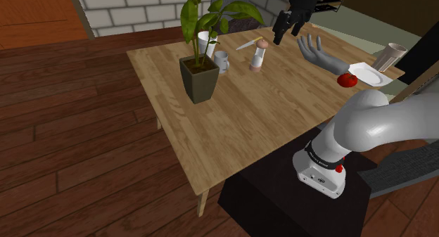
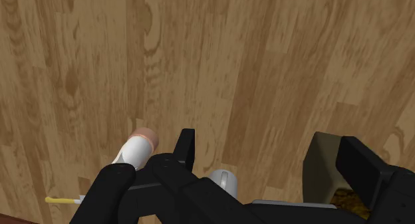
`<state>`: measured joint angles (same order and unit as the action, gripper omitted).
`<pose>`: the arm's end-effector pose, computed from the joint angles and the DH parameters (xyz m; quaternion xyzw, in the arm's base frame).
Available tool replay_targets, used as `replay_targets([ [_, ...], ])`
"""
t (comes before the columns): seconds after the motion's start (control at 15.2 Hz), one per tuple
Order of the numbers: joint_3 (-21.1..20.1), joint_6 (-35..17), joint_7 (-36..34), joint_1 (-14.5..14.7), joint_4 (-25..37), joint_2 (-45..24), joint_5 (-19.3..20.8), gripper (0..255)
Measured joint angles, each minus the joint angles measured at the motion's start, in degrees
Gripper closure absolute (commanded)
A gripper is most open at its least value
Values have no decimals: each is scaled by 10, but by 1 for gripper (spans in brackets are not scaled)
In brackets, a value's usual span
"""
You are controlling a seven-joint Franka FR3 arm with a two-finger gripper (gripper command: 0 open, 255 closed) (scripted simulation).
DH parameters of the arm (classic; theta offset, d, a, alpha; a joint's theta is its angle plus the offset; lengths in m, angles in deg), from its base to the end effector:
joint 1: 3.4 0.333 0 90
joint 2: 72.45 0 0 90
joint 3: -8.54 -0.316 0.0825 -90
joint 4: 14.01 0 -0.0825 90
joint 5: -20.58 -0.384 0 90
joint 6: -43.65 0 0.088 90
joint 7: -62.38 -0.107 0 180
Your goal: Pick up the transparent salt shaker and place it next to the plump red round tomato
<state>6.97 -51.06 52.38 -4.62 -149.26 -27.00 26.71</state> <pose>0.3133 -0.0061 0.5989 0.9934 -0.0854 0.0479 0.0593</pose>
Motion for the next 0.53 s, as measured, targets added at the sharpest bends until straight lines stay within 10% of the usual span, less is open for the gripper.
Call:
replay_targets([
  [0.53,78,-74,73,-16,11,-76,16,0],
])
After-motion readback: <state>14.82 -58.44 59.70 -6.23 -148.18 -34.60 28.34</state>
